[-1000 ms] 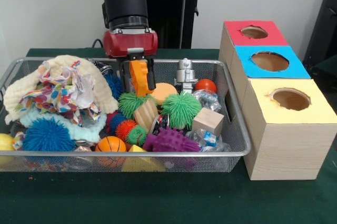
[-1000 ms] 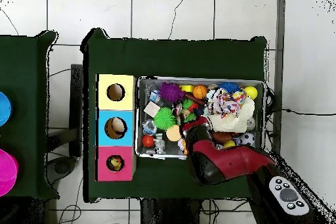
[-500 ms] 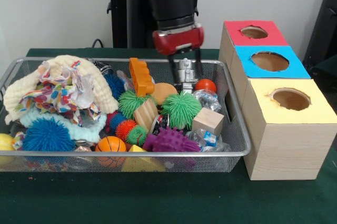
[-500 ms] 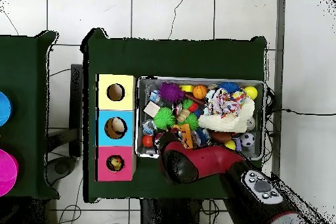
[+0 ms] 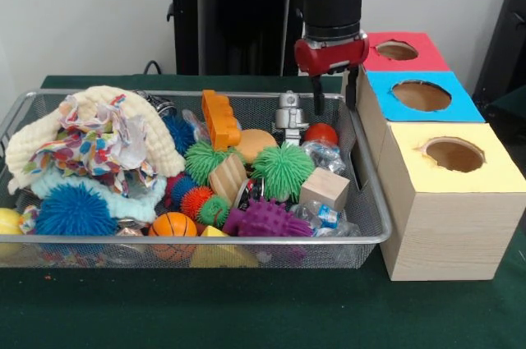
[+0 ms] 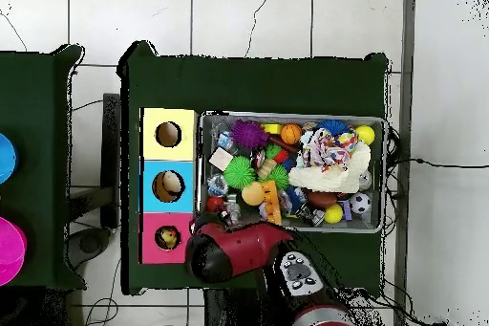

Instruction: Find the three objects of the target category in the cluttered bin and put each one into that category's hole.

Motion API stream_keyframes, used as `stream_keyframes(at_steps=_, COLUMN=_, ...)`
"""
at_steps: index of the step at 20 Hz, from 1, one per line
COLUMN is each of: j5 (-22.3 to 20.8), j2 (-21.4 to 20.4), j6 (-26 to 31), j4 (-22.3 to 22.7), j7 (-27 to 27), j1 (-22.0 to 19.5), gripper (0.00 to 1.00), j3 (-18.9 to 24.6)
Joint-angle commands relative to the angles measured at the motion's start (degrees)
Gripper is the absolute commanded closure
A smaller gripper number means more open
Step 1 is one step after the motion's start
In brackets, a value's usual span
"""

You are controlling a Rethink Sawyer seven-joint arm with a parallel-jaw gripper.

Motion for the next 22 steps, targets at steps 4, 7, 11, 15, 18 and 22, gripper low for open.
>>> stream_keyframes(at_steps=4, j5=9.97, j2=4.91, j6=-11.31, j4=-3.03, j7=17.07, j1=11.33, gripper=0.00, j3=-29.74)
stream_keyframes(at_steps=7, j5=10.57, j2=4.25, j6=-12.91, j4=-3.45, j7=13.99, j1=12.10, gripper=0.00, j3=-31.13)
stream_keyframes(at_steps=11, j5=12.29, j2=5.09, j6=-16.13, j4=-4.17, j7=12.14, j1=12.61, gripper=0.00, j3=-30.42)
stream_keyframes(at_steps=15, j5=14.48, j2=7.27, j6=-21.52, j4=-7.99, j7=11.14, j1=13.74, gripper=0.00, j3=-29.29)
stream_keyframes(at_steps=18, j5=14.61, j2=6.99, j6=-29.14, j4=-9.16, j7=10.16, j1=13.89, gripper=0.00, j3=-29.88)
stream_keyframes(at_steps=22, j5=12.59, j2=6.72, j6=-33.64, j4=-9.73, j7=11.96, j1=10.94, gripper=0.00, j3=-26.39)
